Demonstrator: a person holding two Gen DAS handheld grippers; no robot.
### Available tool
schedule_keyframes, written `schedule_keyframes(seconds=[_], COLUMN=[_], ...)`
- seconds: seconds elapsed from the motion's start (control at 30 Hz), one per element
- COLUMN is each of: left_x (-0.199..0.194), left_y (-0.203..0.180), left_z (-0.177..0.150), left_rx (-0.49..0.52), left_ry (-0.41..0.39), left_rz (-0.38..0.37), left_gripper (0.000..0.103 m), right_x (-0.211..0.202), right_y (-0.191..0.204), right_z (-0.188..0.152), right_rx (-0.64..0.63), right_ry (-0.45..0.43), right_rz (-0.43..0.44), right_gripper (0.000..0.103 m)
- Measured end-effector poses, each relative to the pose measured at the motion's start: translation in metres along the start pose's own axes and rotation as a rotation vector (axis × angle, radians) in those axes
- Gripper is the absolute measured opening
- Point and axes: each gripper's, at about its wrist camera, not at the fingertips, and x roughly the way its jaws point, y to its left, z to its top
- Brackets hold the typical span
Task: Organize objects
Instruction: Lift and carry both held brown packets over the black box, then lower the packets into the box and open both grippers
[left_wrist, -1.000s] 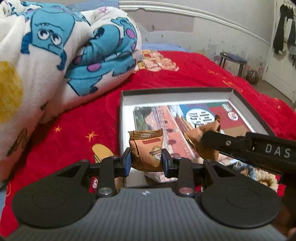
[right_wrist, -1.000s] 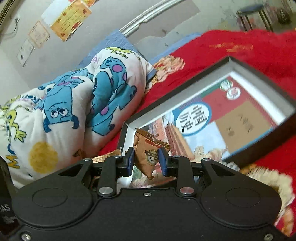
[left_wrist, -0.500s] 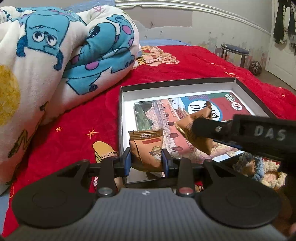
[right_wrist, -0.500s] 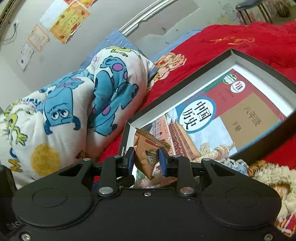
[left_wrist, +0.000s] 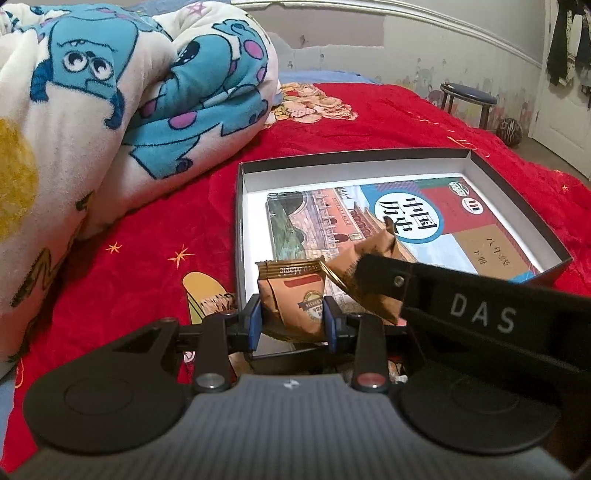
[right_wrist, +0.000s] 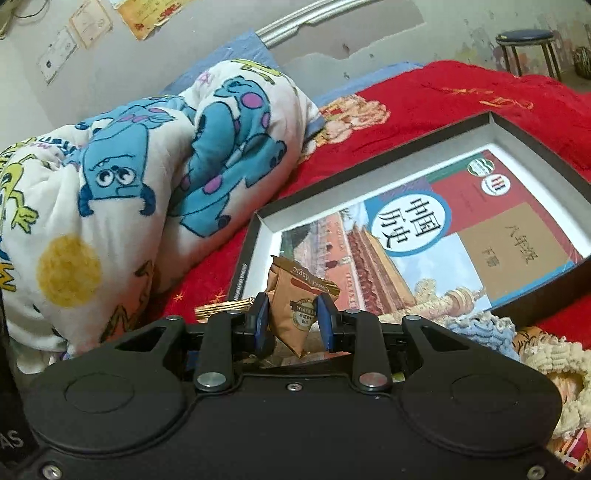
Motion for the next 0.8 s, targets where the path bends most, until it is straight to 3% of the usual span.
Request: schedule_keyframes(seconds=[0.53, 0.8], left_x=[0.003, 0.003], left_y=[0.002, -0.001], left_z=[0.000, 0.000], left_rx=[-0.007, 0.040], left_ry=[0.018, 0.027], left_rz=[-0.007, -0.002], left_gripper=[0.040, 0.043], right_x=[0.008, 0.006], right_y=[-0.025, -0.017], right_z=[-0.002, -0.006], right_rx=[0.124, 0.065], right_ry=[0.038, 0.026], right_rz=[0.027, -0.004], right_gripper=[0.028, 0.028])
